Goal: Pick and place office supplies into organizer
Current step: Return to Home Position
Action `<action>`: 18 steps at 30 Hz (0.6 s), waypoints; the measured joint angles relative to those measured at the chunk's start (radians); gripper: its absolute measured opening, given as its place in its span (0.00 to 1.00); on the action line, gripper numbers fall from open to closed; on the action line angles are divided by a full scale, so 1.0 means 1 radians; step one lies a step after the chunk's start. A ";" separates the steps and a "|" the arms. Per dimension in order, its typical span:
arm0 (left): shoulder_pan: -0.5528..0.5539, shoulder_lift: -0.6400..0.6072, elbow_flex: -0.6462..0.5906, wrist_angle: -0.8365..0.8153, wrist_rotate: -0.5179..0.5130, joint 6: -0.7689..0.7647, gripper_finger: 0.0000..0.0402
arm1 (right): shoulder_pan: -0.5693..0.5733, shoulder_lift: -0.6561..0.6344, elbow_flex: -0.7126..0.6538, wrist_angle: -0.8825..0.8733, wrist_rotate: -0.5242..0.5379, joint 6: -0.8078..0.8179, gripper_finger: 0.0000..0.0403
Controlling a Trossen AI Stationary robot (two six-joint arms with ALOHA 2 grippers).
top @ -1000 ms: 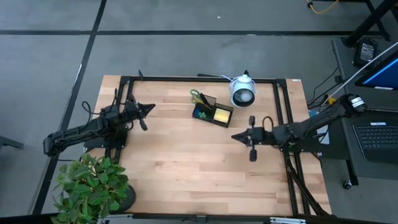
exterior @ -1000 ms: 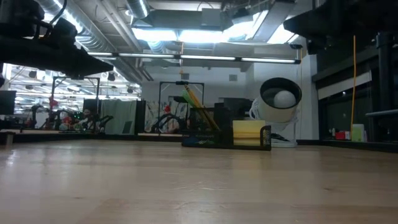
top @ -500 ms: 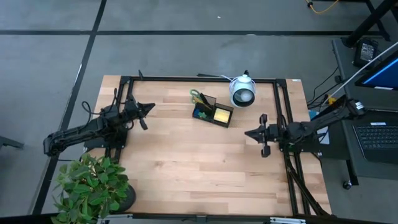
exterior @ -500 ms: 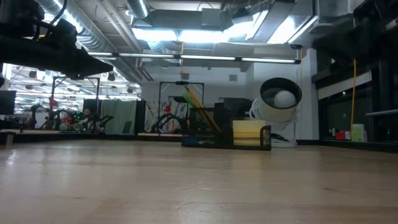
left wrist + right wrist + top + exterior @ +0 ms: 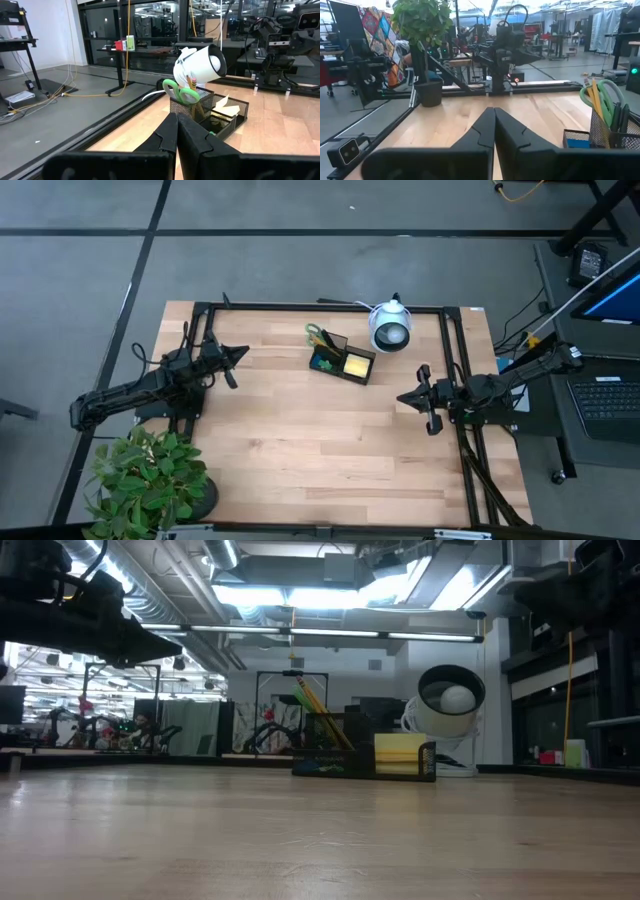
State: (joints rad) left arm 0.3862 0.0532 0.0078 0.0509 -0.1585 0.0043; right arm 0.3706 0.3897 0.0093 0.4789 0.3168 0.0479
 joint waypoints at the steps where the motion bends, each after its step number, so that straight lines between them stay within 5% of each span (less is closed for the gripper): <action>1: 0.000 0.000 0.000 0.000 0.000 0.000 0.00 | 0.000 0.000 0.000 0.000 0.000 -0.002 0.02; 18: 0.000 0.000 0.000 0.000 0.000 0.000 0.00 | -0.010 -0.013 0.000 -0.005 -0.019 -0.029 0.05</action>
State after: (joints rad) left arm 0.3862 0.0532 0.0078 0.0509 -0.1585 0.0040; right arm 0.3610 0.3766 0.0094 0.4736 0.2977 0.0185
